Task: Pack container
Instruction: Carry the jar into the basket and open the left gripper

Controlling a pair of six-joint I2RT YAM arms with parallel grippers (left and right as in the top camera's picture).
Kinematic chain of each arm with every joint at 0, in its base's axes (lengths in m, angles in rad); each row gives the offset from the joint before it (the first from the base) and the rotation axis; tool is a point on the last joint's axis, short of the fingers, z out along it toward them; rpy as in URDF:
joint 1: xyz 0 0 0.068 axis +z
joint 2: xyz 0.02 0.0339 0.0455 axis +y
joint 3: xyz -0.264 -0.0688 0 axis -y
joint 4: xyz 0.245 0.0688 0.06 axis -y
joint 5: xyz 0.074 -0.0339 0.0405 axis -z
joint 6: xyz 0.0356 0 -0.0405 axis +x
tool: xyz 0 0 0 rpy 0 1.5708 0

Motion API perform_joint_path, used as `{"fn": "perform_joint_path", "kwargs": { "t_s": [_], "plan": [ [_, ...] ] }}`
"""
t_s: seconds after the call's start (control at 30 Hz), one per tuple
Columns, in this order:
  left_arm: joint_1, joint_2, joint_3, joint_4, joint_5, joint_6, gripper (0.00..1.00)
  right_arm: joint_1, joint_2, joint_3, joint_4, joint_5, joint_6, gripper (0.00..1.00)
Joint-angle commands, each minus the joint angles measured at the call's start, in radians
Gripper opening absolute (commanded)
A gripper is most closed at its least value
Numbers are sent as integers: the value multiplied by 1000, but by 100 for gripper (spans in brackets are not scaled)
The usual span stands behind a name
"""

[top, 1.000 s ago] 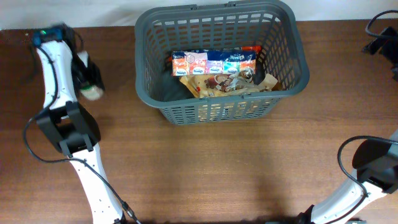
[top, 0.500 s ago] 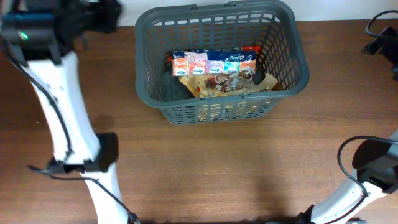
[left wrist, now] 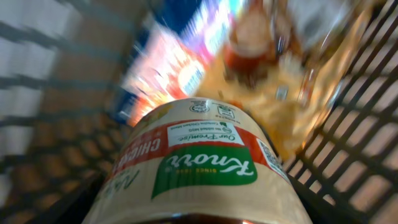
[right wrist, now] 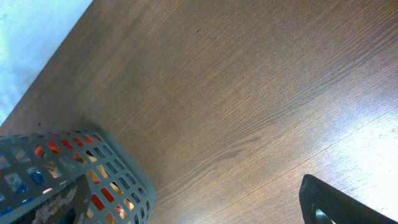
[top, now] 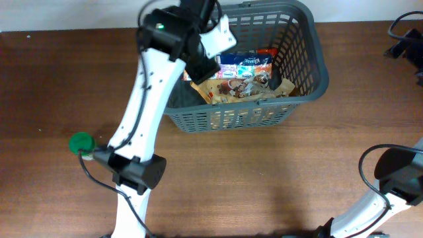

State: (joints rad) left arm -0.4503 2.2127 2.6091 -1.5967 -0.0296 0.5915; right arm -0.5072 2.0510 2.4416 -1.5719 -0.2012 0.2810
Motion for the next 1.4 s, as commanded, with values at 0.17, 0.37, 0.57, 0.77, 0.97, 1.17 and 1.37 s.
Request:
{"fn": "perform_joint_path", "kwargs": {
  "t_s": [0.17,0.37,0.57,0.77,0.97,1.17,1.37],
  "plan": [
    [34,0,-347,118,-40,3,2,4,5,-6,-11,-5,1,98],
    [64,0,-577,257,-38,-4,6,3,5,-6,-18,-5,1,99],
    [75,0,-636,326,-38,-4,56,4,5,-6,-19,-5,1,99],
    [75,-9,-534,273,-95,-87,99,4,5,-6,-22,-5,1,99],
    [75,-14,-124,71,-95,-192,99,4,5,-6,-23,-5,1,99],
    [137,-15,351,-85,-104,-349,99,4,5,-6,-22,-5,1,99],
    [383,-26,439,-91,-137,-666,99,4,5,-6,-22,-5,1,99]
  ]
}}
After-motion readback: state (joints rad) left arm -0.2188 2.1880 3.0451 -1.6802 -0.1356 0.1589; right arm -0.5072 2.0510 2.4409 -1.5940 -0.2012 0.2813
